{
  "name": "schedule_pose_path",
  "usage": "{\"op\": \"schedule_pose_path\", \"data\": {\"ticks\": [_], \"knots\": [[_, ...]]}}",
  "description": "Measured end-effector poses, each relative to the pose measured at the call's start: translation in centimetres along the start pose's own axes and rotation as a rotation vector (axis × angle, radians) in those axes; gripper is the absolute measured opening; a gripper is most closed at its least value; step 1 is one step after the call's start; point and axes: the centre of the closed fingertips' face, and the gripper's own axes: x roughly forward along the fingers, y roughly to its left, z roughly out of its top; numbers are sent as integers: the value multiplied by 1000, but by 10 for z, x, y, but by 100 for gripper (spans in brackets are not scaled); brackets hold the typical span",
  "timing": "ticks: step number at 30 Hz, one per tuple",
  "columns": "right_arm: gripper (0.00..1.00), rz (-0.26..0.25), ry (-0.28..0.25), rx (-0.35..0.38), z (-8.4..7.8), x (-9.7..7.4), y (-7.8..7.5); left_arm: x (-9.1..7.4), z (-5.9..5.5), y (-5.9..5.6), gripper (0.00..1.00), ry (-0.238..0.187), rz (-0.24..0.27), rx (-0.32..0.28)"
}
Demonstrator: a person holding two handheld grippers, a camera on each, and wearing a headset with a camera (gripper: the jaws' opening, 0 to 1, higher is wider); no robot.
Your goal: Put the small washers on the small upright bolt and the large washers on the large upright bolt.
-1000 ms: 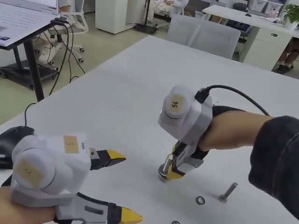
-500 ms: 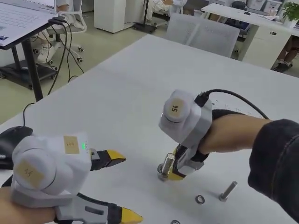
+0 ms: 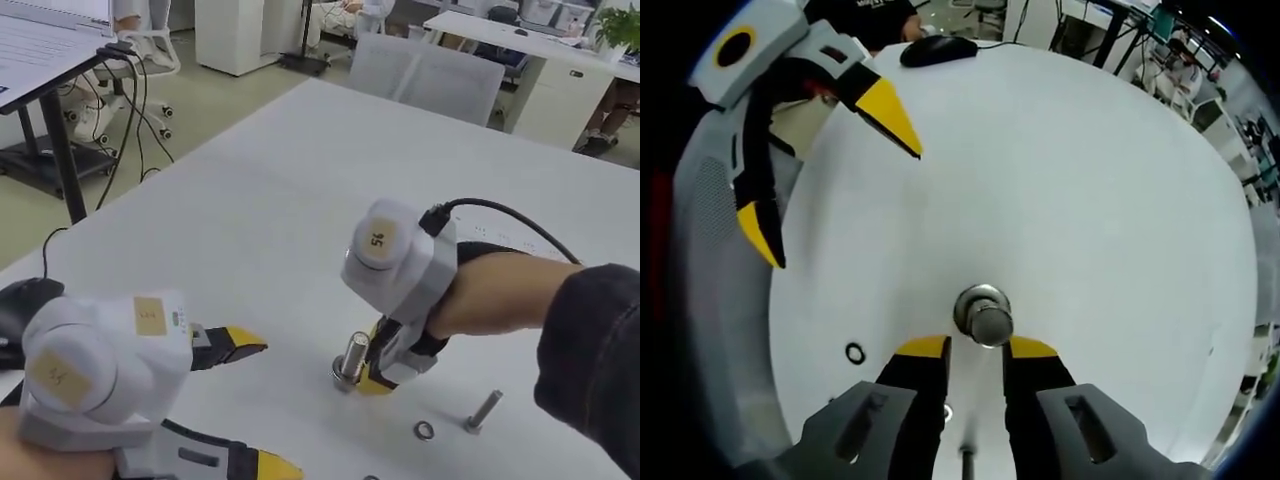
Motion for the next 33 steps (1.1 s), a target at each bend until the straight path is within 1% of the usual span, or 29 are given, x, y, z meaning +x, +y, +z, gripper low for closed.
{"op": "schedule_pose_path", "data": {"ticks": [7, 11, 16, 25, 30, 33], "knots": [[23, -17, -10, 16, -7, -7, 1, 1, 3, -1, 68, 3, -8, 8], [23, -30, -27, 24, -8, -14, 4, 2, 5, -2, 68, 4, -14, 16], [23, -39, -34, 37, -13, -16, 7, 2, 8, -4, 68, 3, -20, 26], [23, -39, -73, 76, -14, -23, 20, 2, 10, -7, 68, 1, -30, 39], [23, -46, -95, 90, -15, -29, 27, 3, 10, -13, 68, 11, -49, 51], [23, -51, -106, 99, -16, -34, 31, 3, 11, -15, 68, 12, -56, 55]]}}
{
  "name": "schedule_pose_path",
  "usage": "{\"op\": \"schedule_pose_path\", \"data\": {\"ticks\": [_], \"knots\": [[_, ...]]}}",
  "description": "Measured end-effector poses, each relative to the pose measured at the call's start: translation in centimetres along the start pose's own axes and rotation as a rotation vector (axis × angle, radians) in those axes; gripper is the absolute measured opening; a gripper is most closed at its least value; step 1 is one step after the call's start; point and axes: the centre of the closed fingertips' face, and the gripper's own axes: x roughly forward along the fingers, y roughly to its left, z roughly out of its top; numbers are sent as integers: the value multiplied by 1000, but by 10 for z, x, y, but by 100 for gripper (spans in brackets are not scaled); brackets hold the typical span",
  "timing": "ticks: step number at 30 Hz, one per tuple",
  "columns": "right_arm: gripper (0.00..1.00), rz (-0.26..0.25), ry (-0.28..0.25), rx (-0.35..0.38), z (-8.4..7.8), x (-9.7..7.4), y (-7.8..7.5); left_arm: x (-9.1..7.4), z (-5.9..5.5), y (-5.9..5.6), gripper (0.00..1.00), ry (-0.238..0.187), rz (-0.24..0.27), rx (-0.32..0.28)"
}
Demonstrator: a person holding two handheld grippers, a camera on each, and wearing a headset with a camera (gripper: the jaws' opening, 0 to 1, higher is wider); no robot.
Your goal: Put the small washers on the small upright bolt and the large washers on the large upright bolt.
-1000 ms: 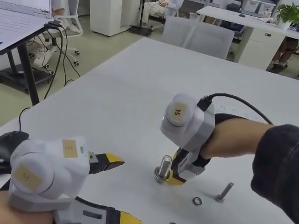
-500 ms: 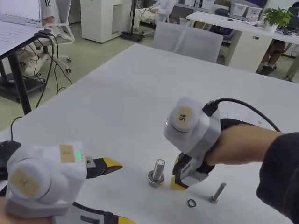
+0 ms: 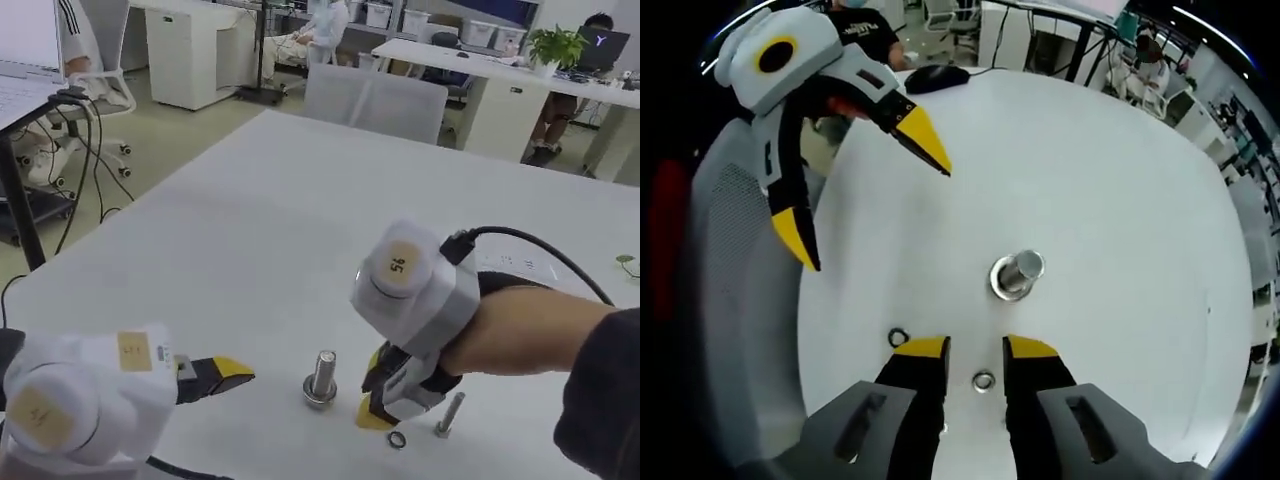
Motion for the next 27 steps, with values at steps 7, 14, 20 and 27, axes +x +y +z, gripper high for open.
{"op": "schedule_pose_path", "data": {"ticks": [7, 14, 20, 27], "knots": [[23, -5, -11, 10, -5, -5, 9, 2, 4, -5, 68, 4, -18, 12], [23, 3, -15, 15, -12, -7, 22, 3, 7, -11, 68, 8, -35, 21], [23, 8, -9, 28, -23, -9, 34, 4, 9, -15, 68, 9, -49, 30], [23, 13, 8, 48, -38, -11, 49, 5, 10, -20, 68, 6, -60, 38]]}}
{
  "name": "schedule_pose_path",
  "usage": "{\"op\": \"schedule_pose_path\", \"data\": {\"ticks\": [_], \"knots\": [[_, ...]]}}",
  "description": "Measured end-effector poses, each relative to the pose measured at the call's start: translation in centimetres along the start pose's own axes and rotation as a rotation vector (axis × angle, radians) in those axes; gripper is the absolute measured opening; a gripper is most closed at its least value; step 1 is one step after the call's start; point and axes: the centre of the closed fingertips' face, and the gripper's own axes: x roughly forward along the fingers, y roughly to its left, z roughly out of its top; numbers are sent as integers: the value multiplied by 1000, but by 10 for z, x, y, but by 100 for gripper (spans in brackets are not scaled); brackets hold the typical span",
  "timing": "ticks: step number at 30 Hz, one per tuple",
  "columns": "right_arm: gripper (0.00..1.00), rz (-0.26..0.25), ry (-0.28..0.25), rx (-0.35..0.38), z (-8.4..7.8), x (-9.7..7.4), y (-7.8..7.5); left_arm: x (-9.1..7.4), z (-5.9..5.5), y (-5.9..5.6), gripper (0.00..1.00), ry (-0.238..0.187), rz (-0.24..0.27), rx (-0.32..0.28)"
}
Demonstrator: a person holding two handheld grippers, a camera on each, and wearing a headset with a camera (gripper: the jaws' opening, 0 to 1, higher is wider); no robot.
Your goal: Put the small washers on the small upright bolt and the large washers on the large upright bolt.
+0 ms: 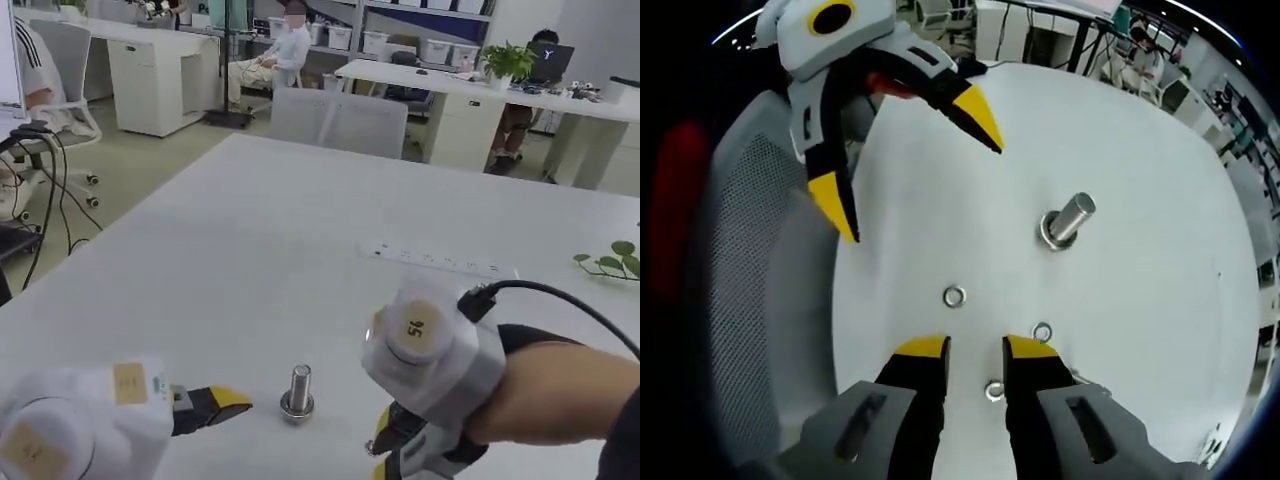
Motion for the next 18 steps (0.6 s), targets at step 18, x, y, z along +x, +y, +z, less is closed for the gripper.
{"op": "schedule_pose_path", "data": {"ticks": [18], "knots": [[23, 8, 11, 92, -39, -3, 31, 0, 4, -13, 67, -4, -30, 21]]}}
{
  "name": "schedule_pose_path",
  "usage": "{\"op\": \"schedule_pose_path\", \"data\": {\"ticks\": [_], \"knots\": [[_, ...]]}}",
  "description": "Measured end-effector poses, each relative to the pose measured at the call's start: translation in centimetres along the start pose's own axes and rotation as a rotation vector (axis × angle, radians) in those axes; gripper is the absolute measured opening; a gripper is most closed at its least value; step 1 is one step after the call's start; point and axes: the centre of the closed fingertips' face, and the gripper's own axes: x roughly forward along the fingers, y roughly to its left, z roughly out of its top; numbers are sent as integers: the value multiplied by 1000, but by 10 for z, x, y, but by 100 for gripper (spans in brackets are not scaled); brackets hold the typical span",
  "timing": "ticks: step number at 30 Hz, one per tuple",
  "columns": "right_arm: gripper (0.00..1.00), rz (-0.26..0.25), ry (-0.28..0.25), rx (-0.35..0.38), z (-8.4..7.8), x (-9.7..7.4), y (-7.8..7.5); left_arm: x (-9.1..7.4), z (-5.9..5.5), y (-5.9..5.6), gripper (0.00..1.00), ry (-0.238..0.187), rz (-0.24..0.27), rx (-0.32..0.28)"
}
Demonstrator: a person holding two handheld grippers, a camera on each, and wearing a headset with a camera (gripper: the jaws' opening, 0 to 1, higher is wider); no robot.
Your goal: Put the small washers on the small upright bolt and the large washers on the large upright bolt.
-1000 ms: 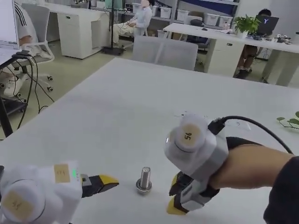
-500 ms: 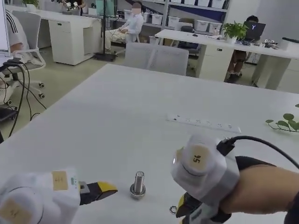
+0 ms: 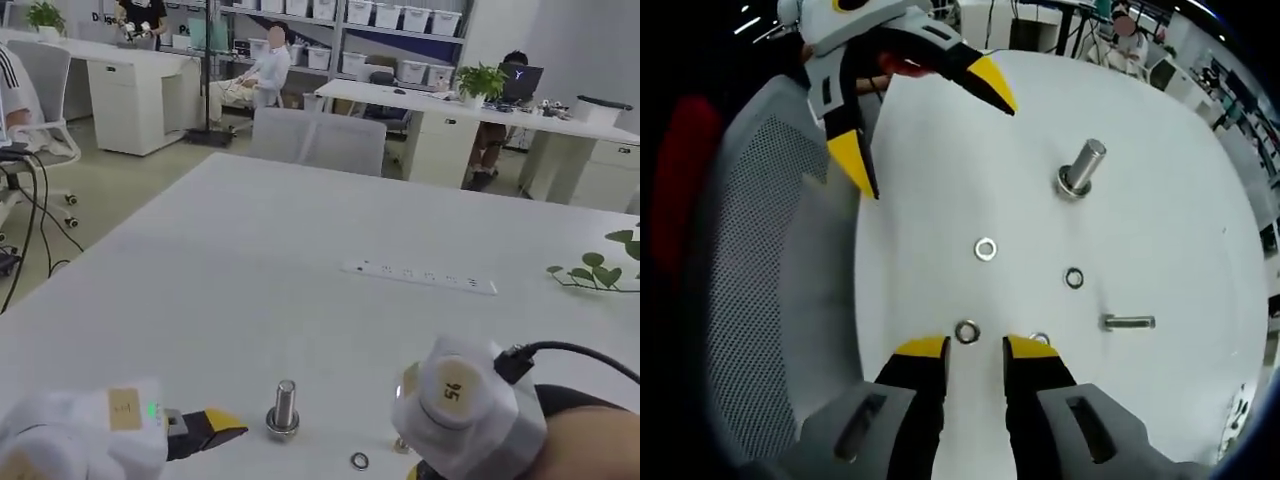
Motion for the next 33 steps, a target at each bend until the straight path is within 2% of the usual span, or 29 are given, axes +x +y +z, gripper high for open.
{"op": "schedule_pose_path", "data": {"ticks": [9, 19, 33], "knots": [[23, 9, 5, 19, -7, 9, 9, -1, 2, -4, 67, -2, -4, 10], [22, 4, 13, 3, -9, 23, 9, 0, 2, -9, 66, -3, -18, 13], [20, 7, 31, -23, -6, 28, 8, -1, 4, -9, 65, -10, -19, 10]]}}
